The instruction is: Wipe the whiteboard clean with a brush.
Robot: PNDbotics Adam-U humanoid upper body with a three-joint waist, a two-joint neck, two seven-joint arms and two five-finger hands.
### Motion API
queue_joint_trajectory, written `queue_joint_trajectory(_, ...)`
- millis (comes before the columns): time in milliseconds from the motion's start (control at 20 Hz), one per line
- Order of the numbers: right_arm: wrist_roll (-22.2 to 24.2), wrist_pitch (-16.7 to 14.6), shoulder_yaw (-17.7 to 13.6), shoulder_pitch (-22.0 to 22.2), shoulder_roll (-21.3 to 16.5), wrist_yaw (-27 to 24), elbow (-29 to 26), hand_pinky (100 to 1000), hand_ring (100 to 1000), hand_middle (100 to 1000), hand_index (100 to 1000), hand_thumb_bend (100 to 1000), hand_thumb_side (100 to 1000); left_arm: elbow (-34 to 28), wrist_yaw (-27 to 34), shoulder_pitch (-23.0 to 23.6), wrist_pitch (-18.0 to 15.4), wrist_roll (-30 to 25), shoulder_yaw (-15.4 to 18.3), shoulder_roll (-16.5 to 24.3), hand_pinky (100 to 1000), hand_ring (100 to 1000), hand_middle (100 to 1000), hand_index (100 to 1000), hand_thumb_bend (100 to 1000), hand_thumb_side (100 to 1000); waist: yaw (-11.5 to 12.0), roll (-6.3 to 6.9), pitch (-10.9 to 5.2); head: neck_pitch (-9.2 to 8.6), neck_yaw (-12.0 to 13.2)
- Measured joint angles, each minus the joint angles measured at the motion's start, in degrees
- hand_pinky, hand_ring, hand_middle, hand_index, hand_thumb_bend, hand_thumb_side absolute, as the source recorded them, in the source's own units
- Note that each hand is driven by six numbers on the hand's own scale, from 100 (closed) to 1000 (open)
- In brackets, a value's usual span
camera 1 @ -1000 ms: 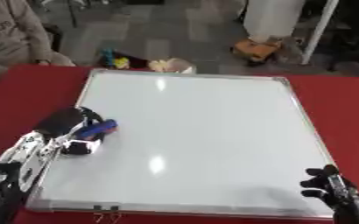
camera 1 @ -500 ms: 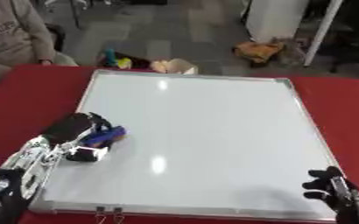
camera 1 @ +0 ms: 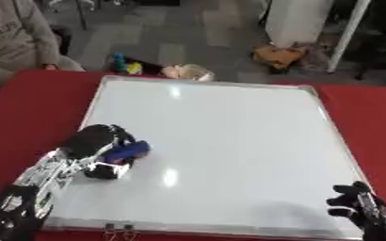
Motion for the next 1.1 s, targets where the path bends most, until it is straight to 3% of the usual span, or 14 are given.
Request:
queue_joint_trajectory(300,0.02,0.0,0.0,-0.16,0.0,0.0,0.0,600,635,480,682,100,882,0.05,-3.54,-0.15,-0.23,2.73,-0.32,-0.65,554,509,535,771,405,269,-0.03,-0.01,0.01,0.0,0.01)
queue_joint_trajectory(350,0.02,0.0,0.0,-0.16,0.0,0.0,0.0,600,635,480,682,100,881,0.07,-3.88,-0.18,-0.26,3.01,-0.32,-0.73,563,519,545,766,463,246,-0.03,-0.02,0.0,0.0,0.02)
queue_joint_trajectory(400,0.03,0.0,0.0,-0.16,0.0,0.0,0.0,600,635,480,682,100,881,0.29,-4.26,-0.49,-0.15,3.3,-0.32,-0.78,563,519,546,765,466,244,-0.02,-0.08,0.0,0.0,0.04)
queue_joint_trajectory(1100,0.16,0.07,0.01,-0.13,0.01,0.0,-0.01,600,635,480,682,100,881,8.51,-13.2,-4.25,3.91,10.66,2.4,-1.54,570,531,557,754,535,224,-0.03,-0.22,-0.21,0.0,0.49)
